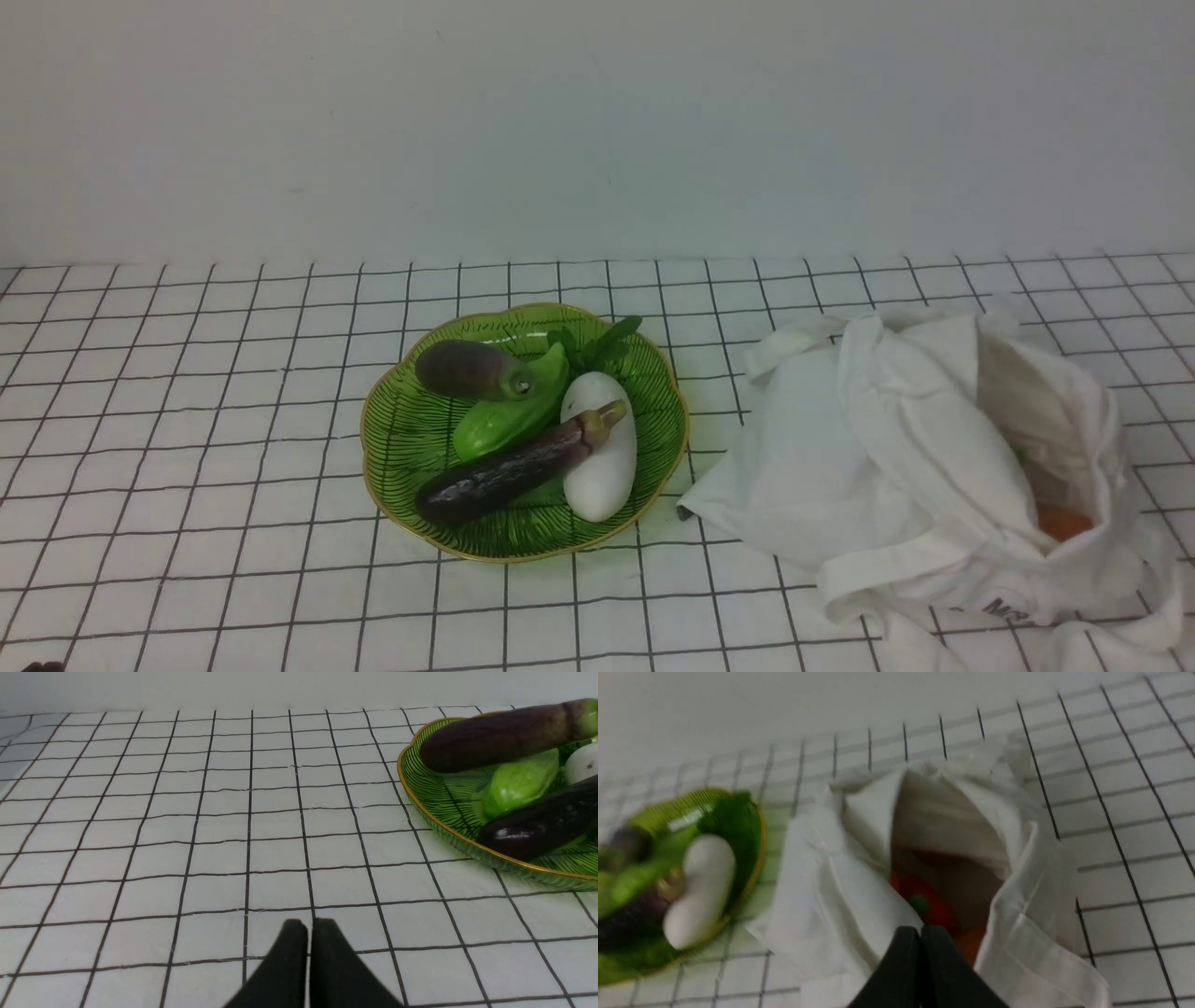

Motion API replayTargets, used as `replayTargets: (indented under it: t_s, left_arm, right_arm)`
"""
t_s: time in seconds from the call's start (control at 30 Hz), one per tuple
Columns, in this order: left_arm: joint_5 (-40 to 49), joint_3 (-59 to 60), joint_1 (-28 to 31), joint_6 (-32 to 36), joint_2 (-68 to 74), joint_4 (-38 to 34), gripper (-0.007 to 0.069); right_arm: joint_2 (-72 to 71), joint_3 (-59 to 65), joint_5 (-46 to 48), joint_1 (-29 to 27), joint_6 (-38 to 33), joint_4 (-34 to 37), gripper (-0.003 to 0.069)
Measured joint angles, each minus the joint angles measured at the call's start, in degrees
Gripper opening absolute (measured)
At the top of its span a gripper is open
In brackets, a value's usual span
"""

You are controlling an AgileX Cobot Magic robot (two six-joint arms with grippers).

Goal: Take vegetables from bag on white checkered tablecloth place on plate.
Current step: 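Reach for the red bell pepper in the white bag with the right gripper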

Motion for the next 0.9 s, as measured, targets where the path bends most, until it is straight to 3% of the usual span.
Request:
replayTargets:
  t_s: [0.23,0.5,0.63,0.8,0.9]
  left_arm:
    - [0.0,0.0,0.0,0.0,0.0,0.0,-0.0008]
    - [0.0,0.0,0.0,0.0,0.0,0.0,-0.0008]
    - [0.0,0.0,0.0,0.0,0.0,0.0,-0.0008]
    - [0.0,0.0,0.0,0.0,0.0,0.0,-0.0008]
    - [0.0,0.0,0.0,-0.3,0.0,0.0,-0.0008]
  right_arm:
    - [27.16,-12.76,5.46,0.0,-6.18,0.04,-0.0014]
    - [45.59,-20.81,5.98,0.0,-10.56,2.22,-0.0014]
    - [50.09,-22.81,5.92,0.29,-14.18,6.61,0.0002]
    - [50.6,-23.0,6.01,2.2,-22.1,13.57,0.0104]
    - [50.6,-23.07,5.42,5.05,-27.7,15.99,0.0246]
